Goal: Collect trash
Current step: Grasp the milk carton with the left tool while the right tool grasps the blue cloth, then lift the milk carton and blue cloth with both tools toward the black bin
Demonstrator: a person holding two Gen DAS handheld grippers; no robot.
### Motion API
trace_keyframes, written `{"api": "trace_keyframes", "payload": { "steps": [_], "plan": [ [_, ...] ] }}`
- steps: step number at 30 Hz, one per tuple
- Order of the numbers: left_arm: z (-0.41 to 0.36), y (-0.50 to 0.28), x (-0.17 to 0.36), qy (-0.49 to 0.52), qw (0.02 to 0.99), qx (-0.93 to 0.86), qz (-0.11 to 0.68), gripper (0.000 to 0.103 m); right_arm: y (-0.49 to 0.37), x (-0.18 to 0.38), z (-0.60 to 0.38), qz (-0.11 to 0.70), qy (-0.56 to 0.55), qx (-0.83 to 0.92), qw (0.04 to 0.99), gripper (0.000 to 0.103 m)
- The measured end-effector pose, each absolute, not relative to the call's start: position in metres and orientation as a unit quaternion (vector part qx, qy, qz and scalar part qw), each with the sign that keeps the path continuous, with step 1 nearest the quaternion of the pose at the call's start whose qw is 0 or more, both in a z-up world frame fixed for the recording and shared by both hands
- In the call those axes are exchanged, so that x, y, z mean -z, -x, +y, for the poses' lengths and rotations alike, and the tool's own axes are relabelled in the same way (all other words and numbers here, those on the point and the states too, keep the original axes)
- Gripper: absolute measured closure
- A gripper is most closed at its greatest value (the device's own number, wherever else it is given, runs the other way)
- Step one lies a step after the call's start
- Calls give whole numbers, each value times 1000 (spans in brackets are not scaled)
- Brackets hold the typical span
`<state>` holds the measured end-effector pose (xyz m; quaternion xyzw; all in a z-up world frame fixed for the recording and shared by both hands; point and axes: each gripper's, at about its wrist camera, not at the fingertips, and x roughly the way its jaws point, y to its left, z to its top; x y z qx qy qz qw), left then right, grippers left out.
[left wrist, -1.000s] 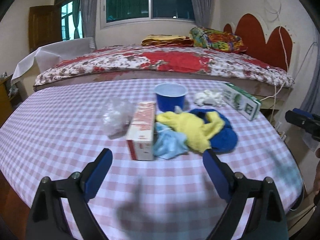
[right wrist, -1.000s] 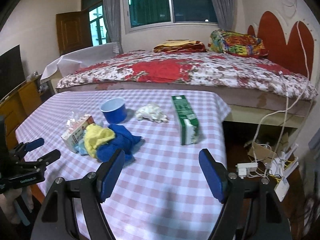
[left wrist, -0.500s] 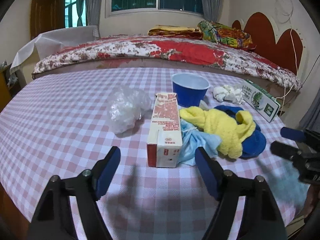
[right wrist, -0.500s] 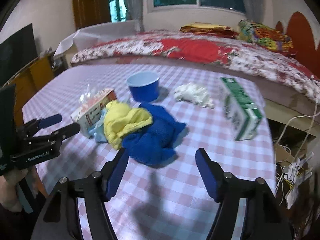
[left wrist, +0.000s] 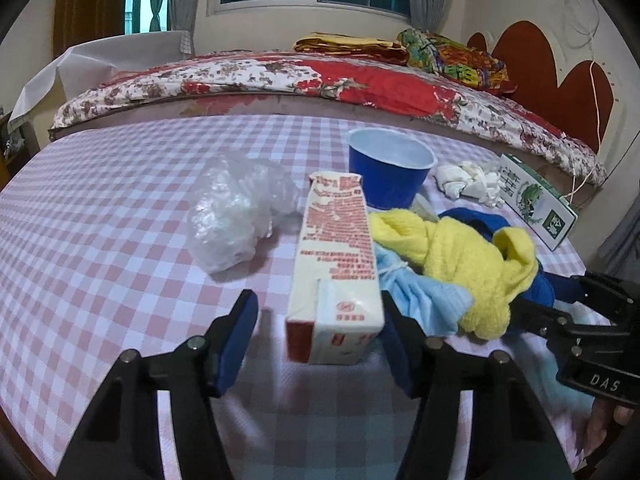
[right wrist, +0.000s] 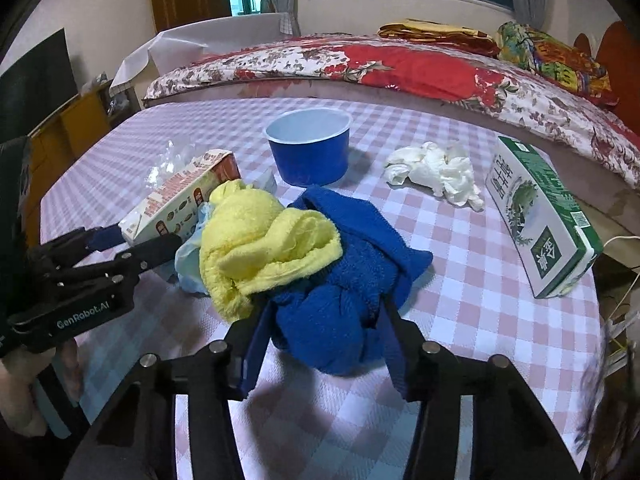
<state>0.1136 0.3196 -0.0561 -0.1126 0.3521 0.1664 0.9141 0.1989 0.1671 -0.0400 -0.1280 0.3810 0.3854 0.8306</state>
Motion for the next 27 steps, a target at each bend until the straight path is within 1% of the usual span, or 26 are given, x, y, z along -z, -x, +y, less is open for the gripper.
{"api": "trace_keyframes", "payload": {
  "steps": [2, 5, 7, 13, 27],
  "plan": [
    [319, -115, 57, 115, 914, -159, 354, 63, -199, 40, 167, 383, 127, -387, 829, 64],
    [317, -113, 56, 111, 916, -158, 350, 63, -197, 38, 165, 379, 126, -387, 831, 74],
    [317, -110, 53, 110, 919, -158, 344, 64, -195, 35, 163, 373, 128, -385, 834, 77],
    [309, -95, 34, 75, 932, -180, 306, 64, -186, 21, 155, 343, 140, -369, 852, 79],
    [290, -74, 9, 76, 944, -175, 271, 64, -172, -10, 121, 298, 124, -357, 877, 81]
  ]
}}
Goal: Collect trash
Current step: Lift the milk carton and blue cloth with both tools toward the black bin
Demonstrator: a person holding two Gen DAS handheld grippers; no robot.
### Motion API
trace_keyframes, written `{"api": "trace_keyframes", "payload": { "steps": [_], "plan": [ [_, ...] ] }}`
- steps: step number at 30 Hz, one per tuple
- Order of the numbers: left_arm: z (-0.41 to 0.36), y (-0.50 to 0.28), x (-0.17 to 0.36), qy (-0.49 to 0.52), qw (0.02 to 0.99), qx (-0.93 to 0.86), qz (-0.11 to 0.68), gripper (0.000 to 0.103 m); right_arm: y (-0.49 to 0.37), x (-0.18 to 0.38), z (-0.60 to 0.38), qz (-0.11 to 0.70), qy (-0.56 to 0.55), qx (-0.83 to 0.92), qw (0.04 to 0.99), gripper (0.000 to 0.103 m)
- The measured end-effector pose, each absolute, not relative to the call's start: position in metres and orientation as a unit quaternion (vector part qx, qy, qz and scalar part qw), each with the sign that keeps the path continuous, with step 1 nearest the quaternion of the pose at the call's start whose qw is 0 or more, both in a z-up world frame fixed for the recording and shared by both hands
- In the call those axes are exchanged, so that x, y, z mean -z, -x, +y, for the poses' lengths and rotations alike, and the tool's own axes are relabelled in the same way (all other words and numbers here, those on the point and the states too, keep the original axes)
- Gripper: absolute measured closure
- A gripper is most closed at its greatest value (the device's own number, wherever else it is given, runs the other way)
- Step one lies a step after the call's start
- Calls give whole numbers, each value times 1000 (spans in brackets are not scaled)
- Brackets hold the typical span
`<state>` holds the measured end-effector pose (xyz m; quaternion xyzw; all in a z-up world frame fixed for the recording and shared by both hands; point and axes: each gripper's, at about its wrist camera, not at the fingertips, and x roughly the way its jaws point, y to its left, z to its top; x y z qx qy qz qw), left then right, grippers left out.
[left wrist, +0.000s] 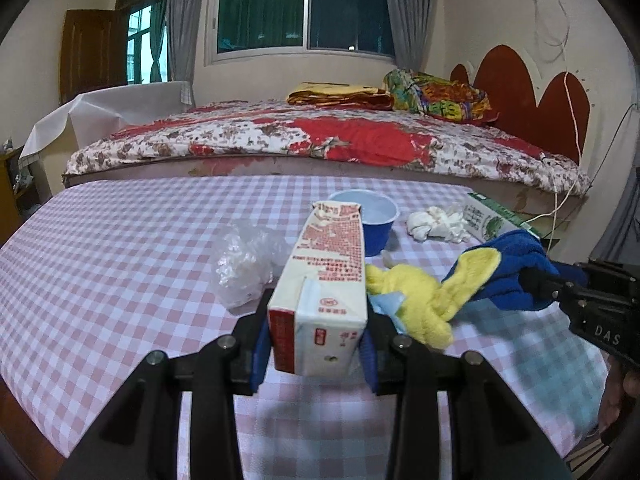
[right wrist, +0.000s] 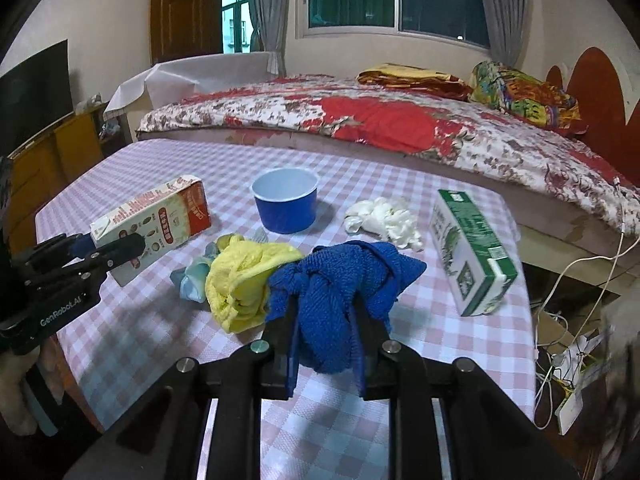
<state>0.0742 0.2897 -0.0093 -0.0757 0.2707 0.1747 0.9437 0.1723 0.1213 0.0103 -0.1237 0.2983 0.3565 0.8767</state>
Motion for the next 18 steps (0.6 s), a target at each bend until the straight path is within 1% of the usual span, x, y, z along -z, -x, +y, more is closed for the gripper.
{"api": "trace_keyframes", "payload": {
  "steps": [10, 18],
  "plan": [
    [248, -81, -8, 60, 954, -135, 259, 64, -169, -29, 79, 274, 105, -331, 897, 82],
    [202, -99, -10, 43, 960, -85, 264, 64, -178, -36, 17, 274, 83, -282, 916, 82]
  ]
}}
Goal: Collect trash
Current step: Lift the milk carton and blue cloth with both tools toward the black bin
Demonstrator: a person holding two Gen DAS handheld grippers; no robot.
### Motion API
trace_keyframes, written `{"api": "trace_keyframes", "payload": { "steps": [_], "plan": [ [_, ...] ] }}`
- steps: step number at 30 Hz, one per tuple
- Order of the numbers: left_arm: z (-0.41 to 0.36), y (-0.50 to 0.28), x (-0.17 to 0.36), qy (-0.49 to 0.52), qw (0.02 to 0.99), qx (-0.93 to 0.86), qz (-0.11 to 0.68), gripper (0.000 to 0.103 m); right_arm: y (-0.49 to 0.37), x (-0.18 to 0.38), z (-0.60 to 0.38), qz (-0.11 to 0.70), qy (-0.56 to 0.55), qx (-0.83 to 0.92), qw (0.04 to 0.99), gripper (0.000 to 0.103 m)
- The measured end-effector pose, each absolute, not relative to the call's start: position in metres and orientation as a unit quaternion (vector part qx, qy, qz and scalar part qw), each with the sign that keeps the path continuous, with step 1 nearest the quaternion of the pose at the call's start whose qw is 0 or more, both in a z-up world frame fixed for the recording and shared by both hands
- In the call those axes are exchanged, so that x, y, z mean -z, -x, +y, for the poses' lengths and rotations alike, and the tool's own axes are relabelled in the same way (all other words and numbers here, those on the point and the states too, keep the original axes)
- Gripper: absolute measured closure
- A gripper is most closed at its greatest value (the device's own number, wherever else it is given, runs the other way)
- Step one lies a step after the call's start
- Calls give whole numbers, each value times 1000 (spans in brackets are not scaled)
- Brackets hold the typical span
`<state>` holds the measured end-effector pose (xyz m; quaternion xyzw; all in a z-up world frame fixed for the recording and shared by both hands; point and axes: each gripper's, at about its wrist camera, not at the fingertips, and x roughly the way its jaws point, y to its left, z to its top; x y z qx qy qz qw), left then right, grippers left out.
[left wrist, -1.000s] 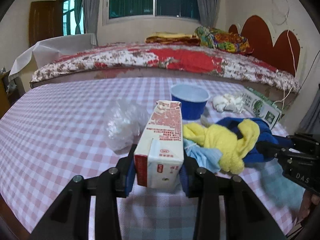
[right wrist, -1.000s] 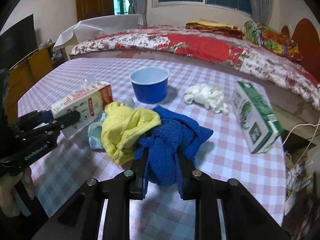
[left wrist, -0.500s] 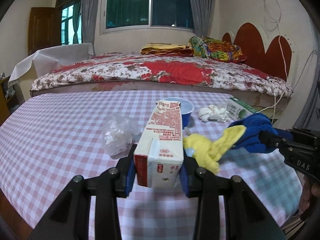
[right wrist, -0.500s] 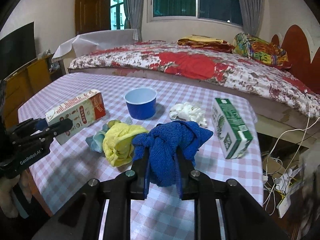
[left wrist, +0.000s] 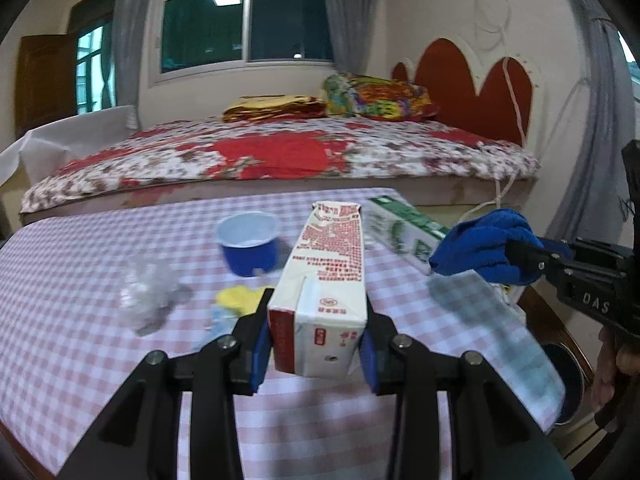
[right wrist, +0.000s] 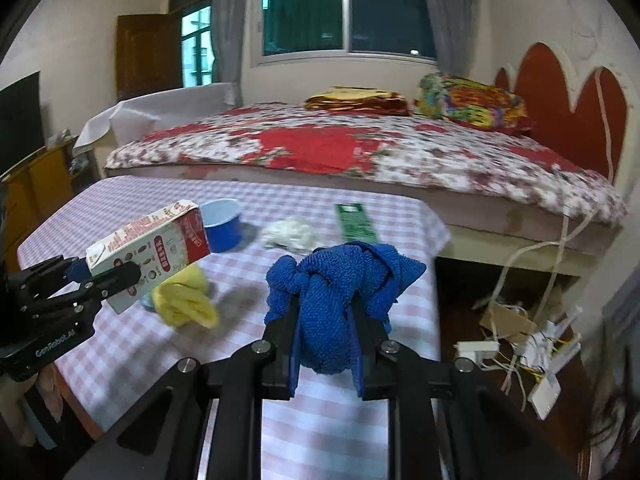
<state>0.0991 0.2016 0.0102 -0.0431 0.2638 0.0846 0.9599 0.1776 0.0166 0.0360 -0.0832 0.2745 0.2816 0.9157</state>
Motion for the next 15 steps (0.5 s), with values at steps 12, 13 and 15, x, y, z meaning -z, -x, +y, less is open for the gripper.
{"api": "trace_keyframes", "payload": {
  "steps": [12, 13, 15],
  "plan": [
    [126, -131, -8, 21, 961, -4, 276, 64, -177, -31, -86, 291, 52, -202, 934, 82],
    [118, -133, -7, 18, 960, 4, 278, 64, -177, -30, -93, 293, 50, -197, 934, 82],
    [104, -138, -5, 15, 959, 18, 282, 64, -175, -27, -106, 296, 48, -185, 936, 82]
  ]
}}
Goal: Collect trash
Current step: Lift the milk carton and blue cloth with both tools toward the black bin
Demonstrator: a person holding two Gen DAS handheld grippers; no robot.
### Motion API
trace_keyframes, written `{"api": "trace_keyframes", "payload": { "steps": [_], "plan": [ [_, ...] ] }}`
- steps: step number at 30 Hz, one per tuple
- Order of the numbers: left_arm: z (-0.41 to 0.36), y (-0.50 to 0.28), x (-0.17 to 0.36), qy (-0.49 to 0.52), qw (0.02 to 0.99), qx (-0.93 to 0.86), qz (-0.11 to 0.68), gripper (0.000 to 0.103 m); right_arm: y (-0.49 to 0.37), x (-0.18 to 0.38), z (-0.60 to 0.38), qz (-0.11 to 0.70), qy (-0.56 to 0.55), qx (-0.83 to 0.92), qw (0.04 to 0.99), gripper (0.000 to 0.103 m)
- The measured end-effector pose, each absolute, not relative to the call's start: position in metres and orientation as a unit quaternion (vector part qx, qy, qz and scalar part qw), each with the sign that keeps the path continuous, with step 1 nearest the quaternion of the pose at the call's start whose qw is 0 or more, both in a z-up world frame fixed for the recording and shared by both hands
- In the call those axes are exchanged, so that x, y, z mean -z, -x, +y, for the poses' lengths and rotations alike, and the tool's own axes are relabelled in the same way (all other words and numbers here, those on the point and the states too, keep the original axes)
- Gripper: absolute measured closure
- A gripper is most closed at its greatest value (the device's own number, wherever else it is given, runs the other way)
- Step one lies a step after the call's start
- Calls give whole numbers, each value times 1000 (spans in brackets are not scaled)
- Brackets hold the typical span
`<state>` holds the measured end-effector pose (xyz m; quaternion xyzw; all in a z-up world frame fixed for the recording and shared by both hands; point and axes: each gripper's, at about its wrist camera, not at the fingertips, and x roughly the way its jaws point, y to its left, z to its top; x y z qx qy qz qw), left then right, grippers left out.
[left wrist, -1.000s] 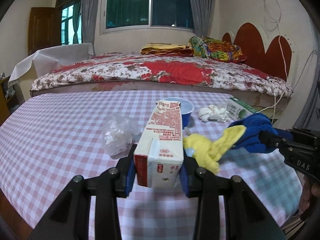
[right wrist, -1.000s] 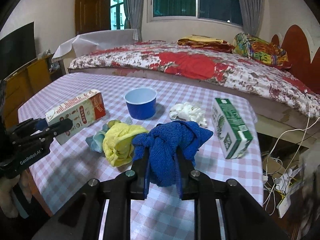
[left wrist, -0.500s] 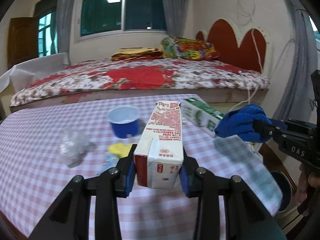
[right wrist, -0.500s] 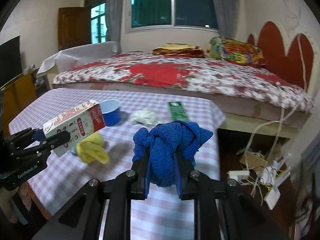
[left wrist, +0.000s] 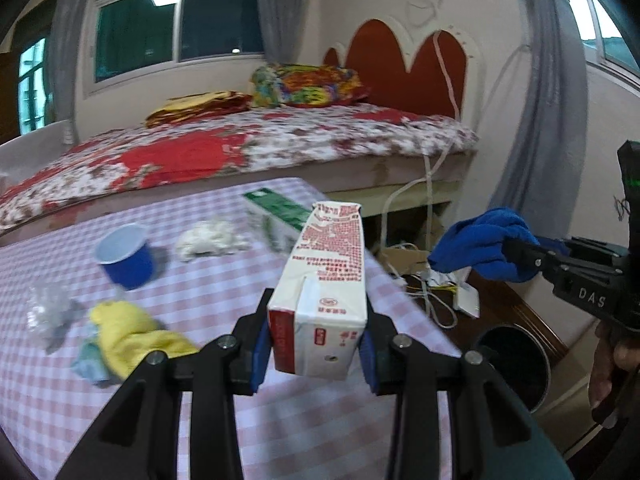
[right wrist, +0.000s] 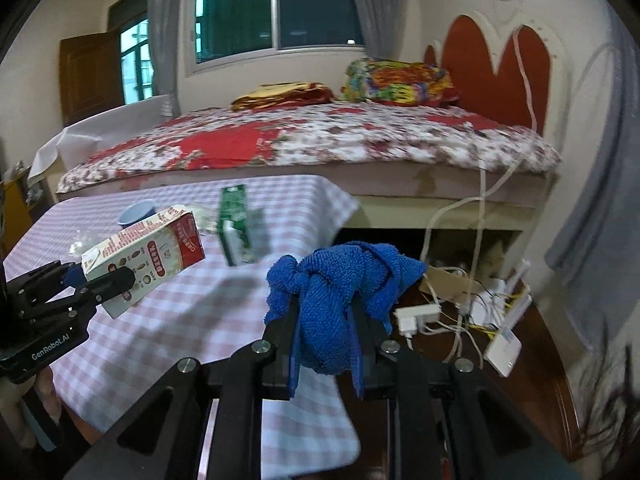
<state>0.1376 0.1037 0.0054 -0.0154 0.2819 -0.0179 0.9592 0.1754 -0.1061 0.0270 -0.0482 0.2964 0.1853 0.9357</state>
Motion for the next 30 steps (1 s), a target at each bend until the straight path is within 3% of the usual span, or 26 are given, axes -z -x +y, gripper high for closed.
{"api": "trace_keyframes", "payload": {
  "steps": [30],
  "plan": [
    [-64, -149, 35, -38, 920, 194, 340, 64, -161, 35, -274, 366, -14, -48, 929, 82]
  ]
}}
